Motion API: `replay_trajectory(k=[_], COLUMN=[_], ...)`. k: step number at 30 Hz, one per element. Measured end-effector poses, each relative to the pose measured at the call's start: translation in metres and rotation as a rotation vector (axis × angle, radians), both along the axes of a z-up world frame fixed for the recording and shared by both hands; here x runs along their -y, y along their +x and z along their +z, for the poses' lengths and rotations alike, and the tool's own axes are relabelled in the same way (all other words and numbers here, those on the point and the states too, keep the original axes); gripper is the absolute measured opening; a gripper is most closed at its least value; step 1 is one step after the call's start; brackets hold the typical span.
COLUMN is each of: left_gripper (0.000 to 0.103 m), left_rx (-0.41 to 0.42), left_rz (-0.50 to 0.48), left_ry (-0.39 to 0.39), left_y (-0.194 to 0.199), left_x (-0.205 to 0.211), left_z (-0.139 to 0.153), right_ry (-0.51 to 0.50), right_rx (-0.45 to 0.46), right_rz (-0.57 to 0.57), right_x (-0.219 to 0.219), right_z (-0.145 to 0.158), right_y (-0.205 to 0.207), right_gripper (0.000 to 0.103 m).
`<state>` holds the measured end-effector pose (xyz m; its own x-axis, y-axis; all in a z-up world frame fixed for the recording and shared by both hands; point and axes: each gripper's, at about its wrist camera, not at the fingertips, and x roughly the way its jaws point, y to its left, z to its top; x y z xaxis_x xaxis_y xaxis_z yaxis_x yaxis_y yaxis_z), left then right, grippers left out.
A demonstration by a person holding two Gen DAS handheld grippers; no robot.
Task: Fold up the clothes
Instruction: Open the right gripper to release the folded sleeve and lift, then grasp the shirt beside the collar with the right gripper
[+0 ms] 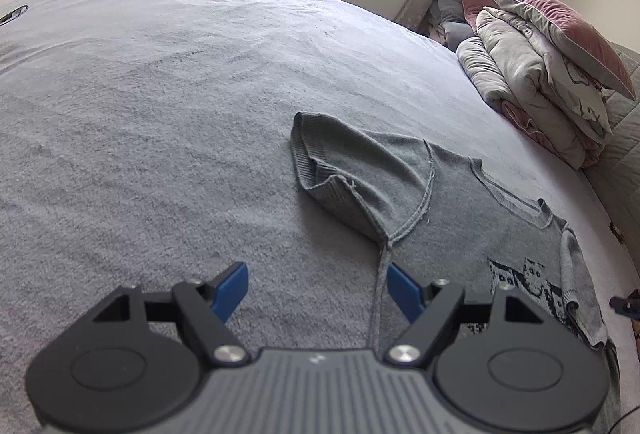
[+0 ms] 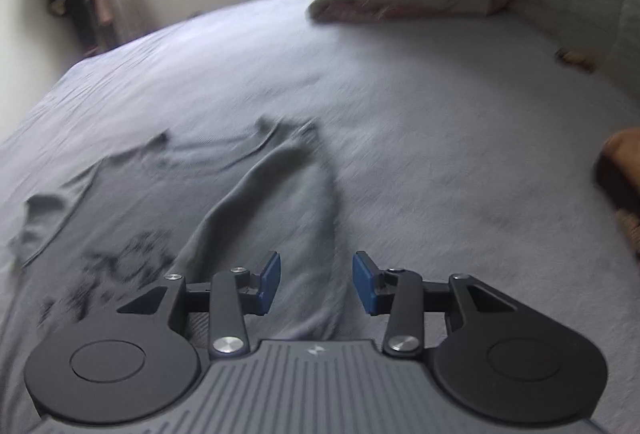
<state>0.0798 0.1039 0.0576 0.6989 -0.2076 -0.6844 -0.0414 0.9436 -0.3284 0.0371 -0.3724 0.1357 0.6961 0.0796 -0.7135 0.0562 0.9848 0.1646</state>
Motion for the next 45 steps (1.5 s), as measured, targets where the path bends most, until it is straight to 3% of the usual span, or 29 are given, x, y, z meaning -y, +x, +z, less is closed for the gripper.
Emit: replay_trajectory(k=[5, 11, 16, 19, 22, 27, 31, 35, 38, 40, 45], left_gripper=[0.078, 0.078, 0.078, 0.078, 0.079, 0.079, 0.079, 0.079, 0.08, 0.08, 0.08], left_rx=[0.014, 0.054, 0.048, 0.041, 0.041, 0.033, 0.025, 0.011, 0.013, 0.008, -0.005], left_rz=[-0.023, -0.073, -0.08, -0.075, -0.076, -0.077, -0.07, -0.079, -0.093, -0.099, -0.094], left_ry=[0.014, 0.057, 0.072, 0.066, 0.059, 0.048, 0.033, 0.004, 0.002, 0.007, 0.011], left_y=[-0.002, -0.006, -0.005, -0.005, -0.005, -0.004, -0.004, -0.002, -0.001, 0.0, 0.002], left_x=[0.005, 0.017, 0.022, 0.022, 0.021, 0.02, 0.016, 0.015, 0.017, 0.017, 0.015], left_z=[0.001, 0.007, 0.005, 0.003, 0.004, 0.002, 0.002, 0.002, 0.003, 0.002, -0.002], right_ry=[-0.128, -0.069, 0.054, 0.125, 0.101, 0.056, 0.015, -0.04, -0.084, -0.128, -0.206], right_rx=[-0.111, 0.026, 0.088, 0.099, 0.108, 0.176, 0.221, 0.288, 0.23, 0.195, 0.123], right_rz=[0.095, 0.074, 0.174, 0.179, 0.216, 0.391, 0.306, 0.113, -0.015, 0.034, 0.128], right_x=[-0.023, -0.026, -0.042, -0.058, -0.082, -0.111, -0.096, -0.031, 0.019, 0.018, 0.001], right_z=[-0.018, 0.0, -0.018, -0.032, -0.036, -0.024, -0.012, 0.011, 0.006, 0.003, -0.005], right_y=[0.006, -0.005, 0.003, 0.014, 0.019, 0.01, 0.012, 0.026, 0.058, 0.08, 0.129], right_gripper=[0.043, 0.042, 0.042, 0.043, 0.043, 0.045, 0.045, 0.045, 0.043, 0.033, 0.032])
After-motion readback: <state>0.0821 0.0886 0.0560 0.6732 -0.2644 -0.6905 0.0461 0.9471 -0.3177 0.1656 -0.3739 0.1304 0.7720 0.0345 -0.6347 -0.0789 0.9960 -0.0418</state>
